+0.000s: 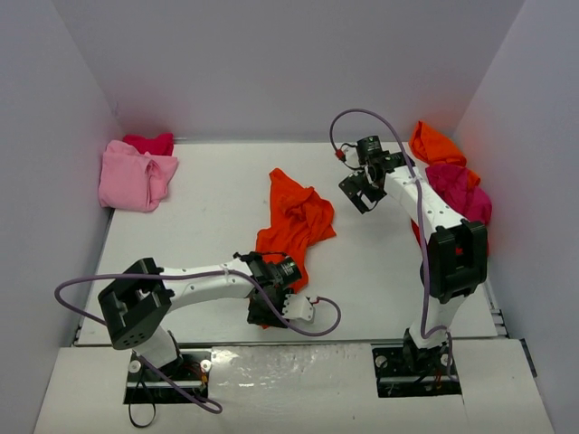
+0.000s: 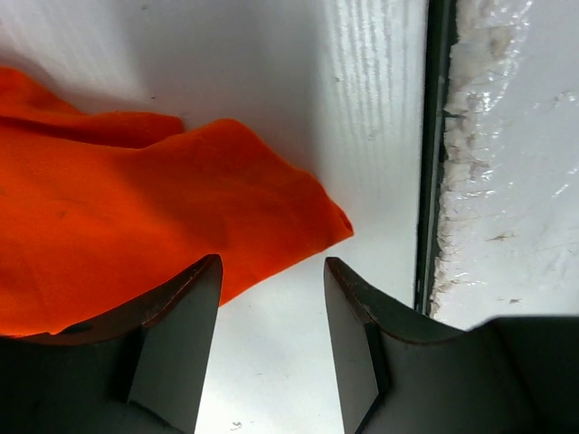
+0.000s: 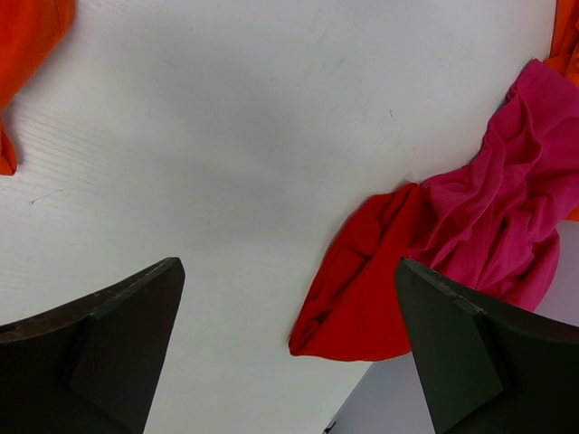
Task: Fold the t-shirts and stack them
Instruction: Flatten out the tshirt
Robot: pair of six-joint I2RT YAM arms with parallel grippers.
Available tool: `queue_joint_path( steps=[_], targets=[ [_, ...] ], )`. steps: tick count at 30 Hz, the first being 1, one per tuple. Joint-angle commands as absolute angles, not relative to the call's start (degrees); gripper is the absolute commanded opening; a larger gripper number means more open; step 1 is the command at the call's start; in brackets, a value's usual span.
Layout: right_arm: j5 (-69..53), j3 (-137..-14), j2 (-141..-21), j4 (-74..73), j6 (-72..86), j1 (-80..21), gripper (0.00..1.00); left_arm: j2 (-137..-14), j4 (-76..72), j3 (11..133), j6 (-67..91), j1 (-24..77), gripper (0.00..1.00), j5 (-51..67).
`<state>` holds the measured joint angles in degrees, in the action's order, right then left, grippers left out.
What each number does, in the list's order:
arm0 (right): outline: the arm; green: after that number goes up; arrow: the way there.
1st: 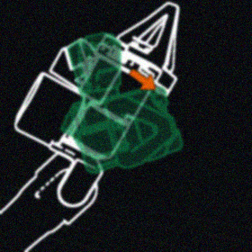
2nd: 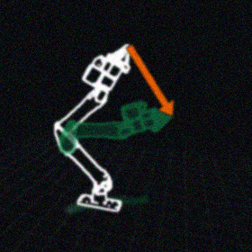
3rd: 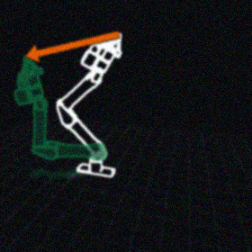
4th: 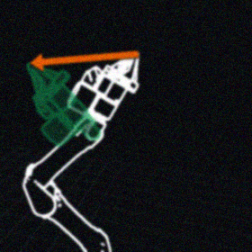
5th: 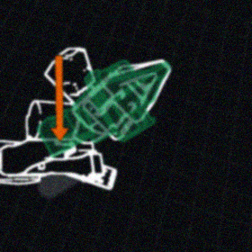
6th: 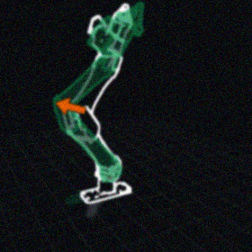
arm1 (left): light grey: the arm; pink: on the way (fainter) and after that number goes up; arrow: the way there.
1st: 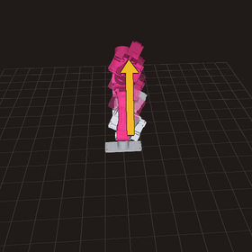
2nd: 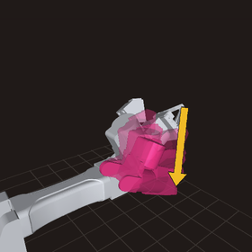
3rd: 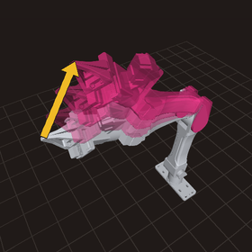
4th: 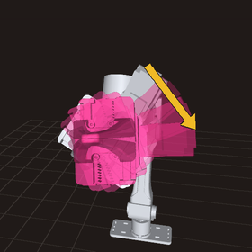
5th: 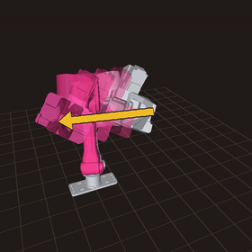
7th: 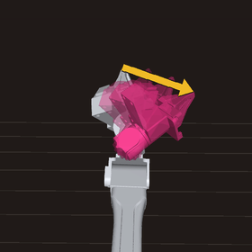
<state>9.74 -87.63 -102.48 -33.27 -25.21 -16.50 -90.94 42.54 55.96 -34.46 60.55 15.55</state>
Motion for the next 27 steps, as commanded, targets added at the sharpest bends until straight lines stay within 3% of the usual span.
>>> queue_joint_path(
  steps=[1,6,13,19,27],
  targets=[
    [10.5,-87.4,-99.8,-31.3,-24.3,-16.0,1.00,-88.4,47.1,57.8,-34.1,61.1,0.46,18.5],
    [8.0,-87.8,-100.3,-31.2,-24.2,-15.8,0.99,-85.6,43.3,59.6,-34.3,55.0,0.44,12.4],
    [-7.0,-91.3,-102.2,-35.2,-23.6,-16.3,0.81,-89.3,30.1,69.2,-33.3,41.3,0.45,4.4],
    [-13.0,-88.0,-98.4,-36.5,-23.8,-16.4,0.83,-100.8,35.2,83.5,-32.7,35.8,0.45,18.5],
    [-12.9,-85.8,-95.8,-37.0,-24.6,-16.9,0.85,-115.0,47.5,95.2,-34.0,36.0,0.45,30.4]
  ],
)
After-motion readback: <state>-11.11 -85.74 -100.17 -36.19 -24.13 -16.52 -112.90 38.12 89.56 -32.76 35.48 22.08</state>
